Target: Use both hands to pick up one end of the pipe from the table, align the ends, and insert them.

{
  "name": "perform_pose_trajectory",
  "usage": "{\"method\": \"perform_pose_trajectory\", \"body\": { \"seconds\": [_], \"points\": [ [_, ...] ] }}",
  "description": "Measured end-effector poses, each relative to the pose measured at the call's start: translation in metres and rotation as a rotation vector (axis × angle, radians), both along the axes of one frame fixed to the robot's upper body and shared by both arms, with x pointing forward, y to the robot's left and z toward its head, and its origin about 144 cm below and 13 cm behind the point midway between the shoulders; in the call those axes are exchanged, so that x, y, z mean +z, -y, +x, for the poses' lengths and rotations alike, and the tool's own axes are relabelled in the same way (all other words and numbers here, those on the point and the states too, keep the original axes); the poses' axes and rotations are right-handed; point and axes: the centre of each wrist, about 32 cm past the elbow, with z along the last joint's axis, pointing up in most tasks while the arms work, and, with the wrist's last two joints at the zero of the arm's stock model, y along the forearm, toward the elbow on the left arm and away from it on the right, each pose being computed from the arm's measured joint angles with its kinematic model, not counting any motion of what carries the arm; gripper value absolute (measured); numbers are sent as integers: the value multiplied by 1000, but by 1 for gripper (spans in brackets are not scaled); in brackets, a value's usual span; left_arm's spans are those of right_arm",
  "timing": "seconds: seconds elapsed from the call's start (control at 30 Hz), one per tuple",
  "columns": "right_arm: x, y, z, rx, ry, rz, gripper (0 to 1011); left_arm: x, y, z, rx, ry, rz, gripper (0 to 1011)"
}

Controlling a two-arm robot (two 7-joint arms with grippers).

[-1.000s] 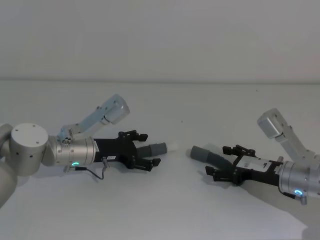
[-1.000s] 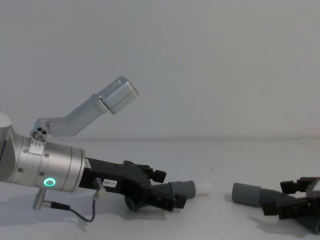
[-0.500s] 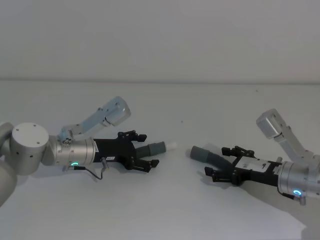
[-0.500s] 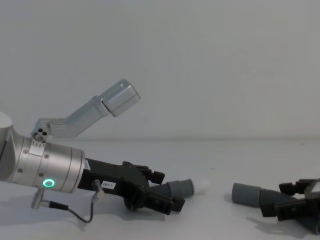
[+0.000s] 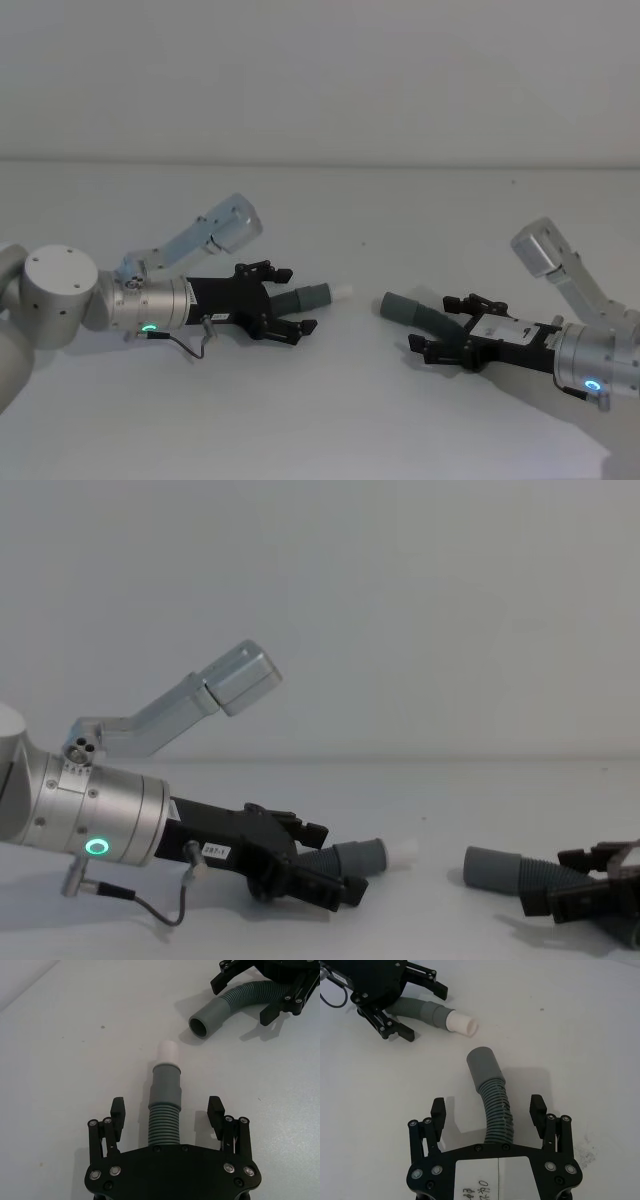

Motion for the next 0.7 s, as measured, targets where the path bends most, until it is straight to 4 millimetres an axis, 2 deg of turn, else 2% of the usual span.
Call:
{"method": "perform_pose_trajectory", "body": {
  "seconds": [0.7],
  "points": [
    [6, -2, 7, -28, -30, -10, 997, 0, 0, 0, 0, 2, 5, 1000]
  ]
}}
